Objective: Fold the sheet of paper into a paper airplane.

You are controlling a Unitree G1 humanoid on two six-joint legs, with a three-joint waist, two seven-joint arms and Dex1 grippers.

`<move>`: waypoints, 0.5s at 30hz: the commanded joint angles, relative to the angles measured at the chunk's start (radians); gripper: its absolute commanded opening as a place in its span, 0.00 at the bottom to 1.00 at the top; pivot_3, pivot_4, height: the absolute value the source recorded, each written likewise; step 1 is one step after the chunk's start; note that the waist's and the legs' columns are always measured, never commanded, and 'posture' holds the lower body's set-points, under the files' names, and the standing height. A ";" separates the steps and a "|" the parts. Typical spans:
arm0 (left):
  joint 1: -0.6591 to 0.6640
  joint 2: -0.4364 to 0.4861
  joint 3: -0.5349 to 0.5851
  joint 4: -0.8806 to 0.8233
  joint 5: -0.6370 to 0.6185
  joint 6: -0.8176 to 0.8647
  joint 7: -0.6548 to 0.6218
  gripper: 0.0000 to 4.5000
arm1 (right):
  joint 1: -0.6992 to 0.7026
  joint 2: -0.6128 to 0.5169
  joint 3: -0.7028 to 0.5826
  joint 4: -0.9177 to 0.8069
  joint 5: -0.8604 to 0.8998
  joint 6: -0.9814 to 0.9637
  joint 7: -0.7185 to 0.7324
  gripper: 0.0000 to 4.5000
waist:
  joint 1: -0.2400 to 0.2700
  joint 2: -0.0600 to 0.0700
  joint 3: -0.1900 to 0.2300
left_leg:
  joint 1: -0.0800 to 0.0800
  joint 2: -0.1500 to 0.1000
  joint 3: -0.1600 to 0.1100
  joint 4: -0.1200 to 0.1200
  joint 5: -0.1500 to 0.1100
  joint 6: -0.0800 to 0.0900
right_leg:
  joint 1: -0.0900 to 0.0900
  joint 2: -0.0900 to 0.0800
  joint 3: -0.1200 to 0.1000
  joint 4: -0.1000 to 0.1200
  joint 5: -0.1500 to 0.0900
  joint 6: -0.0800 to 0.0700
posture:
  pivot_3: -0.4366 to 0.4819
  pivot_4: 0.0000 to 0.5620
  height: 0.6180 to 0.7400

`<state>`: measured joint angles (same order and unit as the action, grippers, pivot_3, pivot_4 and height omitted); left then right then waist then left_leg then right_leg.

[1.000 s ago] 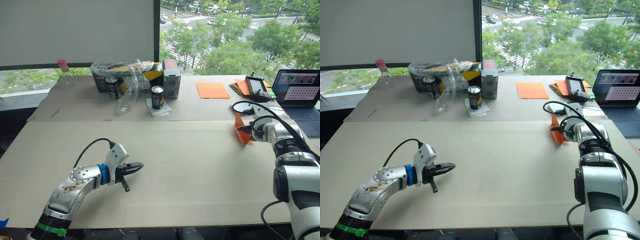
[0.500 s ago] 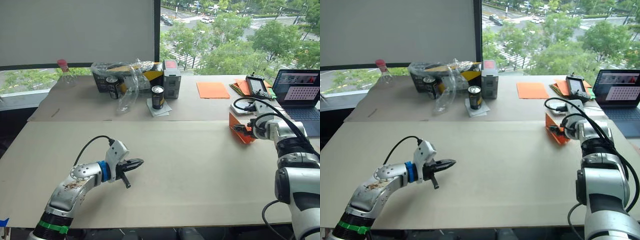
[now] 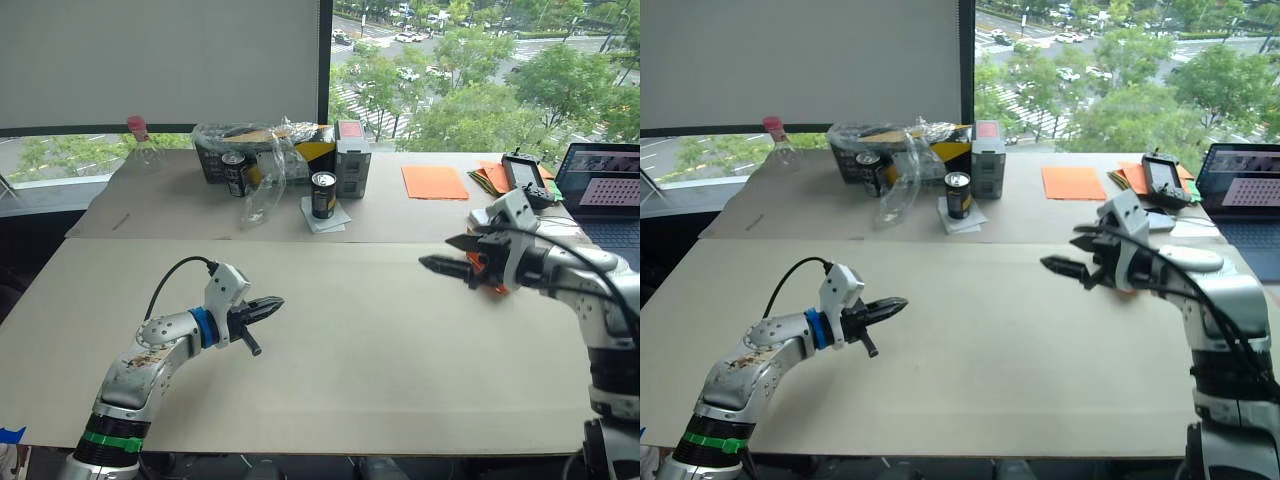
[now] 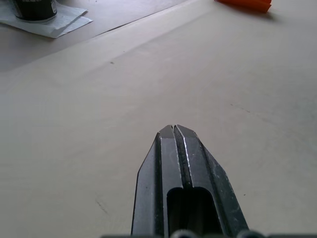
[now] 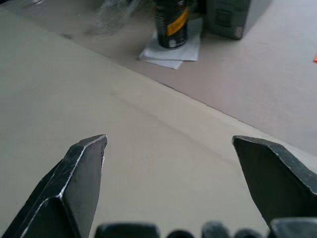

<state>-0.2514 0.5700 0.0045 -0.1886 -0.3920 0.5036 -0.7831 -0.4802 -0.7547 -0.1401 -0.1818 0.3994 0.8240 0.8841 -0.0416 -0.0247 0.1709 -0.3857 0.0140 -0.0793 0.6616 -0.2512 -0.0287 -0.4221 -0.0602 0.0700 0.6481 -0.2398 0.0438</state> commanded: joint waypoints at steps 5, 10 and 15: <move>0.064 0.028 0.002 -0.010 0.035 -0.056 -0.017 0.00 | 0.204 0.146 0.005 -0.182 -0.017 -0.202 -0.113 0.99 | -0.002 0.000 0.000 | 0.002 0.000 0.000 0.000 0.000 0.000 | 0.001 0.000 0.001 0.000 0.002 0.000 | 0.48 0.27 0.92; 0.124 -0.018 -0.015 -0.063 0.059 -0.069 0.041 0.00 | 0.315 0.219 0.078 -0.175 -0.105 -0.341 -0.178 0.99 | 0.001 0.000 0.000 | 0.002 0.001 0.000 0.000 0.000 0.000 | 0.000 0.001 0.001 0.001 0.001 0.000 | 0.48 0.27 0.92; 0.183 -0.036 -0.022 -0.075 0.082 -0.108 0.060 0.00 | 0.378 0.225 0.126 -0.130 -0.166 -0.439 -0.190 0.99 | 0.004 0.000 0.000 | 0.002 0.000 0.000 0.000 0.000 -0.001 | 0.001 0.000 0.001 0.000 0.001 0.000 | 0.48 0.27 0.92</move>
<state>-0.0735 0.5365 -0.0198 -0.2298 -0.3190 0.4354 -0.7285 -0.1028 -0.5303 -0.0049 -0.3045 0.2373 0.4295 0.7030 -0.0378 -0.0247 0.1707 -0.3833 0.0142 -0.0789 0.6617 -0.2508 -0.0293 -0.4208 -0.0598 0.0708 0.6483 -0.2384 0.0442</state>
